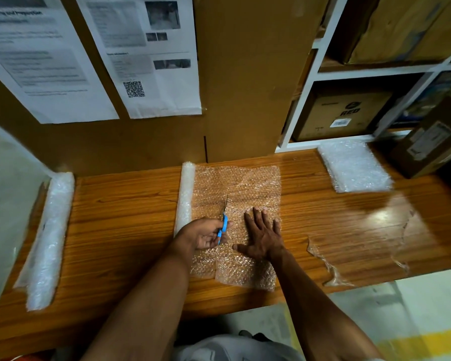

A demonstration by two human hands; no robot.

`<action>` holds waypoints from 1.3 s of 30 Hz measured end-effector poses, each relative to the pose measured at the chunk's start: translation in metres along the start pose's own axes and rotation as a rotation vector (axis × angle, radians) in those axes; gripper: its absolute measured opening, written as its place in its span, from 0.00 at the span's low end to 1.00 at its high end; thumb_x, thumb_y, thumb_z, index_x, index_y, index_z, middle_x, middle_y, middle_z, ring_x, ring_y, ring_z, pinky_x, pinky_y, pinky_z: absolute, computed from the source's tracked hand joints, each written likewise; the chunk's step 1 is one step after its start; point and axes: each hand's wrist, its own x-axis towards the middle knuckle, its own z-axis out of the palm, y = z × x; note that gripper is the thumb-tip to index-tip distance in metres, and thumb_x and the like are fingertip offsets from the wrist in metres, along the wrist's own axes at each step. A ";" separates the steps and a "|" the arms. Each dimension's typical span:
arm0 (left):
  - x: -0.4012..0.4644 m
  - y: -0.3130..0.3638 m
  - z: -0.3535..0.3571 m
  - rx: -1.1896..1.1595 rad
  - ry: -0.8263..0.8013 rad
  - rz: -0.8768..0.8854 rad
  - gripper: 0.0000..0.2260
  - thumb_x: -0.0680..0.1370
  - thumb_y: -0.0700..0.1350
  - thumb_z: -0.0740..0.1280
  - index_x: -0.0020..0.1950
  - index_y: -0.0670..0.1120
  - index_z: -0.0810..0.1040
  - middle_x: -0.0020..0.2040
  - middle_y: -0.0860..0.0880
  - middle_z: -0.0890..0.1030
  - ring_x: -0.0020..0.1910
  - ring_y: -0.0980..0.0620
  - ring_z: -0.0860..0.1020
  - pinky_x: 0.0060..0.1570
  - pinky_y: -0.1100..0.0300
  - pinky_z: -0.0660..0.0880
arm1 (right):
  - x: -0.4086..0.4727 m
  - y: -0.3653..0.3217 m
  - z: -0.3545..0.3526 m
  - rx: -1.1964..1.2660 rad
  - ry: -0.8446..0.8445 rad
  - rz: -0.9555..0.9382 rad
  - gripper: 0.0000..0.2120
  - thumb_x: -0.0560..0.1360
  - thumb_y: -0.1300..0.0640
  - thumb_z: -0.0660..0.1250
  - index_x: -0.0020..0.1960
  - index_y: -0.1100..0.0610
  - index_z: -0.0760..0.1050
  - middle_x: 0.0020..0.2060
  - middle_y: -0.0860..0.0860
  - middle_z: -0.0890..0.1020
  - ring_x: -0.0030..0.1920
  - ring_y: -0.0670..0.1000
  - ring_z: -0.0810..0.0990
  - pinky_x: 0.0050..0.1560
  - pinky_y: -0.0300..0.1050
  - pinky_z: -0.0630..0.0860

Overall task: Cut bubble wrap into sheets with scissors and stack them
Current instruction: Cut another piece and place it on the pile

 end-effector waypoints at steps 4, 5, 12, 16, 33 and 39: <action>0.011 -0.002 -0.001 -0.030 0.006 0.014 0.06 0.81 0.42 0.71 0.55 0.40 0.82 0.45 0.41 0.84 0.34 0.55 0.83 0.24 0.70 0.73 | 0.000 0.000 -0.001 0.005 0.009 0.004 0.58 0.69 0.18 0.59 0.84 0.45 0.34 0.82 0.51 0.31 0.82 0.58 0.31 0.80 0.67 0.35; 0.013 -0.003 -0.001 -0.042 0.019 0.019 0.05 0.81 0.41 0.71 0.54 0.40 0.82 0.45 0.41 0.83 0.32 0.55 0.83 0.24 0.71 0.71 | 0.001 0.000 0.000 0.004 0.009 0.005 0.58 0.69 0.18 0.58 0.84 0.45 0.33 0.82 0.51 0.31 0.82 0.58 0.31 0.80 0.68 0.35; 0.013 -0.004 -0.002 -0.059 0.038 0.003 0.04 0.79 0.39 0.72 0.51 0.39 0.82 0.43 0.42 0.83 0.28 0.58 0.79 0.22 0.71 0.69 | 0.000 0.000 0.002 0.019 0.039 0.012 0.58 0.68 0.18 0.59 0.85 0.44 0.35 0.83 0.50 0.33 0.83 0.57 0.32 0.80 0.67 0.36; 0.018 -0.003 -0.011 -0.041 -0.001 -0.034 0.12 0.77 0.42 0.76 0.57 0.38 0.83 0.42 0.42 0.85 0.27 0.59 0.74 0.22 0.72 0.69 | -0.002 -0.007 0.005 0.036 0.168 0.028 0.50 0.74 0.18 0.46 0.86 0.45 0.43 0.84 0.50 0.37 0.84 0.55 0.36 0.81 0.65 0.37; 0.019 0.016 -0.014 -0.018 -0.044 -0.038 0.16 0.79 0.56 0.72 0.60 0.45 0.80 0.52 0.45 0.86 0.45 0.54 0.85 0.30 0.68 0.73 | 0.049 -0.015 0.009 -0.061 0.233 -0.054 0.35 0.83 0.34 0.39 0.85 0.48 0.36 0.84 0.50 0.35 0.83 0.55 0.33 0.81 0.63 0.35; 0.025 0.031 -0.007 0.003 -0.050 -0.039 0.20 0.78 0.63 0.70 0.56 0.47 0.80 0.52 0.47 0.84 0.53 0.52 0.83 0.39 0.64 0.76 | 0.050 -0.014 0.017 -0.062 0.294 -0.054 0.35 0.84 0.34 0.41 0.86 0.47 0.41 0.85 0.49 0.40 0.84 0.54 0.36 0.82 0.64 0.39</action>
